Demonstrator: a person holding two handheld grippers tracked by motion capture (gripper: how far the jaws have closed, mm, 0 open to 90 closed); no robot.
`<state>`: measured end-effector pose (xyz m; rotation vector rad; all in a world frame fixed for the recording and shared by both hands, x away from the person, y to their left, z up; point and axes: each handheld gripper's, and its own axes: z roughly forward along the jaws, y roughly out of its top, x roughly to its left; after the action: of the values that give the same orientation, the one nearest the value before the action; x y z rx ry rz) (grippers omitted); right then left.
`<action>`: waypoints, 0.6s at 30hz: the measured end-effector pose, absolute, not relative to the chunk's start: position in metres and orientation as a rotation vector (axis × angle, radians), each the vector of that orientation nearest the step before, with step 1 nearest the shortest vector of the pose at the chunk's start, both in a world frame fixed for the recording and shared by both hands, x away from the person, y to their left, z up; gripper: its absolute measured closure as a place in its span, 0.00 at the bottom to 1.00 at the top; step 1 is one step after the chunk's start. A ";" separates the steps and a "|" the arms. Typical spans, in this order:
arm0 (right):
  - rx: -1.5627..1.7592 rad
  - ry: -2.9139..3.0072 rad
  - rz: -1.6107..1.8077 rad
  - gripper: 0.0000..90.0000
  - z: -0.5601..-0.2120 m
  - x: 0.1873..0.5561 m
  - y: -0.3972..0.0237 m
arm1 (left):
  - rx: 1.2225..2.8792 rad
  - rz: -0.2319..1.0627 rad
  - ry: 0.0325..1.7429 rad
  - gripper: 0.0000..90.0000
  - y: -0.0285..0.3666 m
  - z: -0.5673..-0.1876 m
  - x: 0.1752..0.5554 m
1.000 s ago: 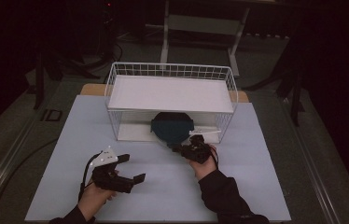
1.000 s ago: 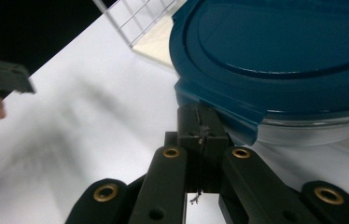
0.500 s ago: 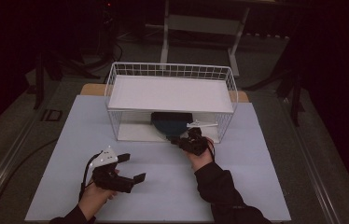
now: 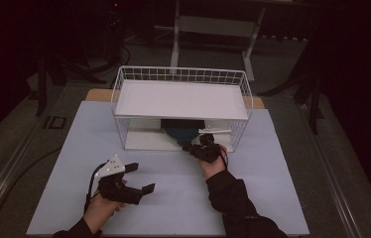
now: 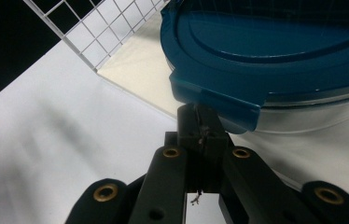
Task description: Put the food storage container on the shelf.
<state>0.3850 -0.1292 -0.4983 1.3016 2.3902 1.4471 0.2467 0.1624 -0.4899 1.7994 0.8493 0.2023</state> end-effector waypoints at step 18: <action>1.190 2.379 1.614 0.29 -0.489 0.352 -0.143 | 1.803 0.220 0.822 0.02 0.162 -0.487 0.242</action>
<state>0.3523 -0.1425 -0.4894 1.1898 2.3791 1.6140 0.2423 0.1621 -0.4873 1.8026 0.8222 0.2202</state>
